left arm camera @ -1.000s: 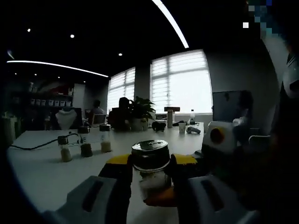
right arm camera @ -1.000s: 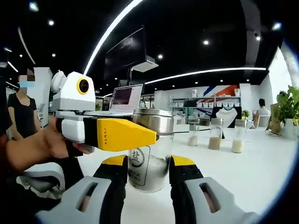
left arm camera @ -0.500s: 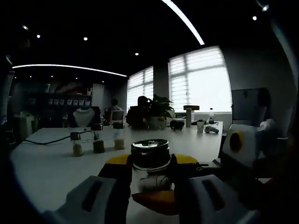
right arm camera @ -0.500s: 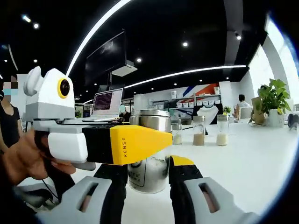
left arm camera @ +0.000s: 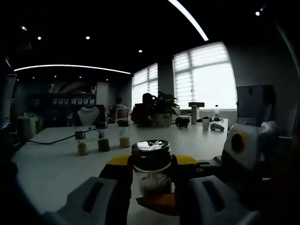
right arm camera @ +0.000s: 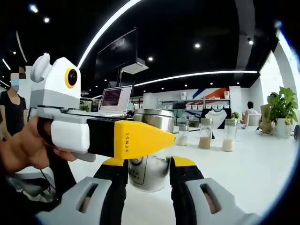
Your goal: Rotate the seasoning bottle until the label or dispensing opening points toward the visible target arrow and the bottle remains upright within the marked orientation range
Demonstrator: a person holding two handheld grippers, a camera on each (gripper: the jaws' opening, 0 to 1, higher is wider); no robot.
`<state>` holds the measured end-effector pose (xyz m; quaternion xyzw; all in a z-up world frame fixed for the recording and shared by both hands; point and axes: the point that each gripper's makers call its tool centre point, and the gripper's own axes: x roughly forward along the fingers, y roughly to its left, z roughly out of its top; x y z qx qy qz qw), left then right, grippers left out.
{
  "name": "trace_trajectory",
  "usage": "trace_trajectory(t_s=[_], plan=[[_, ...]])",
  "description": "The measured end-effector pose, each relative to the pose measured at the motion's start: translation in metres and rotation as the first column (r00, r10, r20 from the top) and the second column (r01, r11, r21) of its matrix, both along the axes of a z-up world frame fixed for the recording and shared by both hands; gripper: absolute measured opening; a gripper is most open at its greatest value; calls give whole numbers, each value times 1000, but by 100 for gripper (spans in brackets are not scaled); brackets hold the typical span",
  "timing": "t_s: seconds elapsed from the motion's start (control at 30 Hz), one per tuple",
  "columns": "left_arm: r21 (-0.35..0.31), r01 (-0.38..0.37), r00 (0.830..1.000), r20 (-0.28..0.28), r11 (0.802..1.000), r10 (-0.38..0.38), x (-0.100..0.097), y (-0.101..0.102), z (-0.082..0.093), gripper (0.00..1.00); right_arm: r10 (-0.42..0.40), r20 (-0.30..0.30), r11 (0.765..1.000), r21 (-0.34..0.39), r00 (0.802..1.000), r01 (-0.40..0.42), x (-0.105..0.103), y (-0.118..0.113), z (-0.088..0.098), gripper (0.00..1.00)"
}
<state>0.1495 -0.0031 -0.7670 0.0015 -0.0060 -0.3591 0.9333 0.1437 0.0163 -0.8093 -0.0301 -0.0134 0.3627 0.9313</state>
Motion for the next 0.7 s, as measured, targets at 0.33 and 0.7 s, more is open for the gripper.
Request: trace_trajectory(t_s=[0.33, 0.7], plan=[[5, -97, 995, 14, 995, 97, 39, 35, -3, 34, 55, 8, 998, 36, 998, -55, -1, -5, 5, 35], [27, -202, 979, -28, 979, 202, 83, 83, -29, 34, 75, -9, 996, 47, 997, -75, 4, -11, 6, 38]])
